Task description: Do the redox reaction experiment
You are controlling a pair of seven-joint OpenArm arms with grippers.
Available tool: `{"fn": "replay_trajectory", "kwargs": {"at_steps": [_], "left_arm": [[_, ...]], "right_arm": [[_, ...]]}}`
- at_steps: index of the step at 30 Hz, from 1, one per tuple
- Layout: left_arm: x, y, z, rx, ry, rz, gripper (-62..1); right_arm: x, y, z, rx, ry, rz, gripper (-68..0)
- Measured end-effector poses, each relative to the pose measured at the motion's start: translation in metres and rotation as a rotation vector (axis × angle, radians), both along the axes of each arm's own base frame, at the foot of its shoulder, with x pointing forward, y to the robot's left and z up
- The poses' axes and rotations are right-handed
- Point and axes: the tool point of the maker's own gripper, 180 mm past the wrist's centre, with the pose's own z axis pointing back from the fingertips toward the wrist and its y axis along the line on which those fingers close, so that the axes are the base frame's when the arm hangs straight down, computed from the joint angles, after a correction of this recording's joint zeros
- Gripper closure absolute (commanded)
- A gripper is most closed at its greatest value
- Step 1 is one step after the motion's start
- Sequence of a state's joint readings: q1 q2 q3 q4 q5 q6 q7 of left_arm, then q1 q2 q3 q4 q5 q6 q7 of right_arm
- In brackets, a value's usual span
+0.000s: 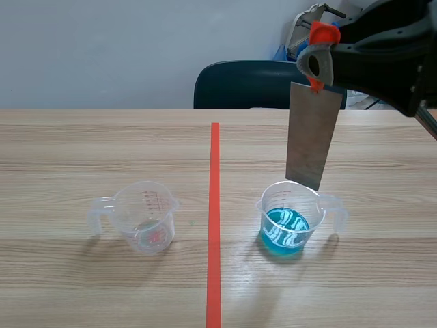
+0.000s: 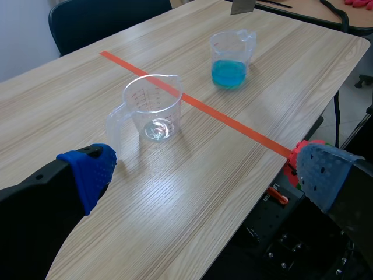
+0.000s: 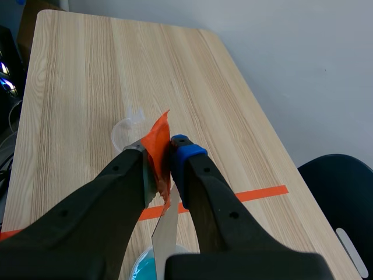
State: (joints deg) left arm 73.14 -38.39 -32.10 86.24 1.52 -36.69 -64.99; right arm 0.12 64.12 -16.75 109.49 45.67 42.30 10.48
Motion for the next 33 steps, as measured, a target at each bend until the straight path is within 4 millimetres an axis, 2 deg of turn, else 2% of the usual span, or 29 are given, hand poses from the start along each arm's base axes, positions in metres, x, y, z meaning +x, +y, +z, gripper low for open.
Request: {"fn": "replay_trajectory", "kwargs": {"at_steps": [32,33], "left_arm": [[0.0006,0.0005,0.0001,0.007,-0.009,0.002,-62.3],[0.0010,0.0008,0.0001,0.012,-0.014,0.004,-60.8]], "right_arm": [[0.0010,0.0056,-0.0045,-0.001,-0.032,-0.002,-0.6],[0.0011,0.0062,-0.0051,-0.001,-0.034,-0.003,-0.6]]}}
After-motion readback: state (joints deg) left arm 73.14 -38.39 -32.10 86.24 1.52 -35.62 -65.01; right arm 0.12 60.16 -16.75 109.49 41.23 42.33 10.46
